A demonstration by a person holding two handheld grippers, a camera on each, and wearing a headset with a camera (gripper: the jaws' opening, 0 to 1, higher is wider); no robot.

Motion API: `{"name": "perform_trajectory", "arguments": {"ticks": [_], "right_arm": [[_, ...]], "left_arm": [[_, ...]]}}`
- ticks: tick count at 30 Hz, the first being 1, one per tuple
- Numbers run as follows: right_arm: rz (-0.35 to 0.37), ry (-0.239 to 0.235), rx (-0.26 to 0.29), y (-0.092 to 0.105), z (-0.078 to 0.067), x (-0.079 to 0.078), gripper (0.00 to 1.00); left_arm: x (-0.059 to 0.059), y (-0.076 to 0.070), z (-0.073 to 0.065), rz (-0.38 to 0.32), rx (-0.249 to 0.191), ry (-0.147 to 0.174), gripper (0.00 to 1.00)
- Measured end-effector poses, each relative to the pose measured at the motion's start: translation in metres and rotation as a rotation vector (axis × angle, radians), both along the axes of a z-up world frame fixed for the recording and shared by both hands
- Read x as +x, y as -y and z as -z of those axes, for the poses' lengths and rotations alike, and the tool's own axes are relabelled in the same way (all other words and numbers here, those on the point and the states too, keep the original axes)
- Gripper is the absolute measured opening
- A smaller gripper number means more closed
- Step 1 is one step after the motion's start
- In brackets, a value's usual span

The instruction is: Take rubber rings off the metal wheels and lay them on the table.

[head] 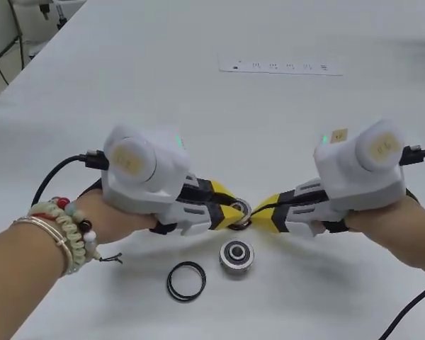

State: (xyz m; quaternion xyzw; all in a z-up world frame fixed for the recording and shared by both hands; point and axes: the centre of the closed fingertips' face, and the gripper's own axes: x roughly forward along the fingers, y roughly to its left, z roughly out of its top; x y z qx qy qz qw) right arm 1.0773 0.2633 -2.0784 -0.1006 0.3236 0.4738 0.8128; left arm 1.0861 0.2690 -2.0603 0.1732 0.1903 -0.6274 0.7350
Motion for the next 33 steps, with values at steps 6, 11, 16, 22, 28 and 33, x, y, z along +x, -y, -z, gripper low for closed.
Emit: {"name": "perform_trajectory", "arguments": {"ticks": [6,11,16,22,28,33], "right_arm": [[0.044,-0.032,0.001,0.001,0.001,0.001,0.00],[0.086,-0.041,0.002,0.005,-0.001,0.004,0.00],[0.179,-0.137,0.060,0.006,0.000,0.006,0.00],[0.353,-0.323,0.202,0.008,0.001,0.010,0.00],[0.384,-0.316,0.143,0.008,0.002,0.009,0.00],[0.419,-0.352,0.150,0.008,0.002,0.008,0.00]], "left_arm": [[0.001,0.000,0.001,-0.007,0.008,0.008,0.08],[0.001,0.000,0.001,-0.012,0.010,0.010,0.07],[0.001,0.000,0.001,-0.014,0.012,0.011,0.07],[0.001,0.000,0.001,-0.013,0.011,0.013,0.07],[0.001,0.001,0.001,-0.016,0.000,0.014,0.07],[0.001,0.001,0.001,-0.017,-0.009,0.012,0.07]]}}
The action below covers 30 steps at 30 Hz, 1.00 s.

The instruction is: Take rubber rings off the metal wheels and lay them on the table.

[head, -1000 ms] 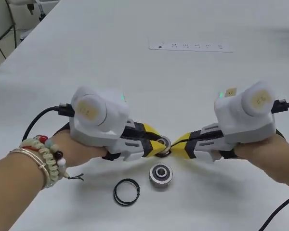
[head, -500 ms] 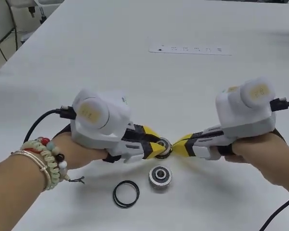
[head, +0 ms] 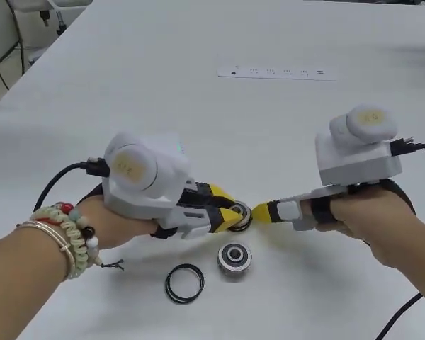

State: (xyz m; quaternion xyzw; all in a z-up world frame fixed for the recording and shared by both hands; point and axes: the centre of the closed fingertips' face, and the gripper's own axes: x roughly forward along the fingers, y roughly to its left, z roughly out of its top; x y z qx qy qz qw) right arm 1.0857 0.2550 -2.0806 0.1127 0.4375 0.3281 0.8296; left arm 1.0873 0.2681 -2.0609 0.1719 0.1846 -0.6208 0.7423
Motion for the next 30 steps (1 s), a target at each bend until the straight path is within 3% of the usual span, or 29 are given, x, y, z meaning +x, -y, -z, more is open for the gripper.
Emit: {"name": "perform_trajectory", "arguments": {"ticks": [2,4,6,9,30], "right_arm": [[0.052,-0.062,0.033,0.000,-0.001,-0.002,0.00],[0.012,-0.016,0.036,-0.001,-0.006,-0.001,0.00],[0.046,-0.041,0.074,-0.001,-0.010,-0.001,0.00],[0.045,-0.042,0.108,-0.002,-0.012,-0.001,0.00],[0.047,-0.047,0.113,-0.006,-0.018,-0.002,0.00]], "left_arm": [[0.000,0.000,0.000,0.001,0.000,-0.001,0.07],[-0.001,0.000,0.000,0.002,-0.001,-0.002,0.07],[0.000,0.000,0.000,0.001,-0.004,-0.003,0.07],[0.000,0.000,0.000,-0.001,-0.011,-0.007,0.07],[0.000,0.000,0.000,0.005,-0.020,0.006,0.07]]}}
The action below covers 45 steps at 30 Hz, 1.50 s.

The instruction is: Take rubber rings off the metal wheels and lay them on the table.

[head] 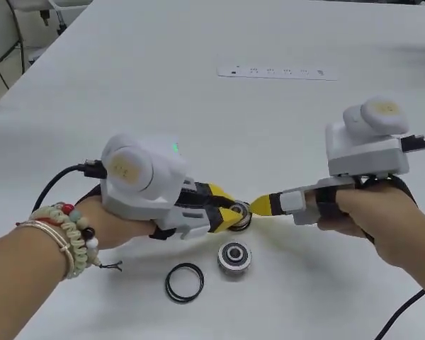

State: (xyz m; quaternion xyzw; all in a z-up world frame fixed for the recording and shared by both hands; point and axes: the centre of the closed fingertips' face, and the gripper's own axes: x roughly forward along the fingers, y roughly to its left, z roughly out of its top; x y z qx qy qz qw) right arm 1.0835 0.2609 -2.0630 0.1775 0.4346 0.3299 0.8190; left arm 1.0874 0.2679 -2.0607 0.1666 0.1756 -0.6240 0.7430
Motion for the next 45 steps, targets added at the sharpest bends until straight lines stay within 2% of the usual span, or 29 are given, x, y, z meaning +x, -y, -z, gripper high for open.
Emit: {"name": "perform_trajectory", "arguments": {"ticks": [3,20,26,28,32,37,41,45], "right_arm": [[-0.011,0.010,-0.014,-0.003,-0.001,0.000,0.00],[-0.025,0.029,-0.007,-0.007,-0.005,0.000,0.00],[-0.040,0.050,-0.011,-0.011,-0.007,-0.001,0.00],[-0.045,0.060,0.023,-0.016,-0.013,-0.001,0.00],[-0.045,0.064,-0.031,-0.010,-0.008,0.000,0.00],[-0.038,0.059,-0.028,-0.008,-0.006,0.000,0.00],[-0.047,0.066,-0.045,-0.008,-0.005,-0.001,0.00],[-0.041,0.058,-0.037,-0.007,-0.004,0.000,0.00]], "left_arm": [[0.000,0.000,0.000,-0.003,-0.005,-0.002,0.07],[0.000,0.000,0.000,-0.007,-0.009,-0.004,0.07],[0.000,0.000,0.000,-0.009,-0.008,-0.004,0.07],[0.000,0.000,0.000,-0.008,-0.005,-0.002,0.07],[-0.001,0.000,0.000,-0.009,0.003,0.002,0.07],[-0.001,0.001,0.000,-0.011,0.011,0.007,0.07],[-0.001,0.002,0.000,-0.006,0.043,0.001,0.08],[0.000,0.000,0.000,0.004,0.059,0.013,0.08]]}}
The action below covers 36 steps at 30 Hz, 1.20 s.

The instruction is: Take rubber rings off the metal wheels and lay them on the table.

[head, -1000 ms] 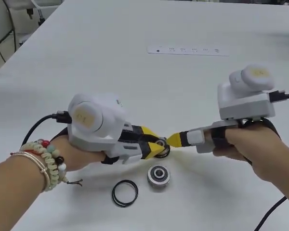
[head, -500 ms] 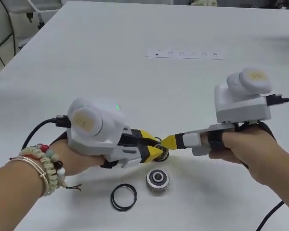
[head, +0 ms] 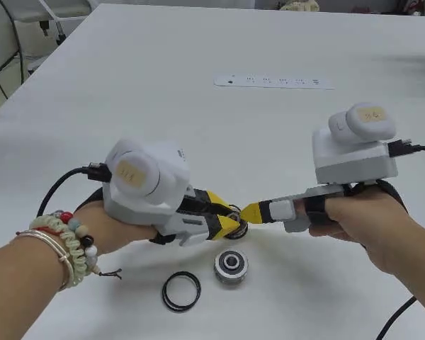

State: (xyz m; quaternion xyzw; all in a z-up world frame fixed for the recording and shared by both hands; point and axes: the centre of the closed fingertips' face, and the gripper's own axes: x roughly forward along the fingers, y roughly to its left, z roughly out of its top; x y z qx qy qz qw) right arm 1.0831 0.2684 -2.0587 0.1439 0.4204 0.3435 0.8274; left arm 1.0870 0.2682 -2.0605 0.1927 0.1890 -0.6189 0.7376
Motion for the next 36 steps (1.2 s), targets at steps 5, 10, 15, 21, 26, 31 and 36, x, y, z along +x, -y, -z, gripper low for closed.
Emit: {"name": "perform_trajectory", "arguments": {"ticks": [5,10,15,21,26,31,36], "right_arm": [[0.009,0.002,0.007,0.002,-0.002,0.001,0.00],[0.013,0.006,0.008,0.003,-0.004,0.002,0.00],[0.019,0.008,0.003,0.005,-0.004,0.003,0.00],[0.025,0.017,0.011,0.006,-0.008,0.005,0.00],[0.024,0.021,0.013,0.006,-0.009,0.005,0.00],[0.028,0.029,0.017,0.006,-0.013,0.006,0.00],[0.033,0.037,0.021,0.007,-0.016,0.007,0.00]], "left_arm": [[-0.002,-0.002,-0.003,0.016,0.012,0.000,0.14],[-0.004,0.000,-0.009,0.038,0.013,0.011,0.19],[-0.008,0.001,-0.015,0.055,0.008,0.011,0.31],[-0.011,0.001,-0.026,0.065,-0.005,0.019,0.37],[-0.012,0.001,-0.037,0.072,-0.019,0.026,0.43],[-0.019,0.001,-0.046,0.091,-0.021,0.035,0.50],[-0.027,-0.001,-0.054,0.126,-0.016,0.036,0.56]]}}
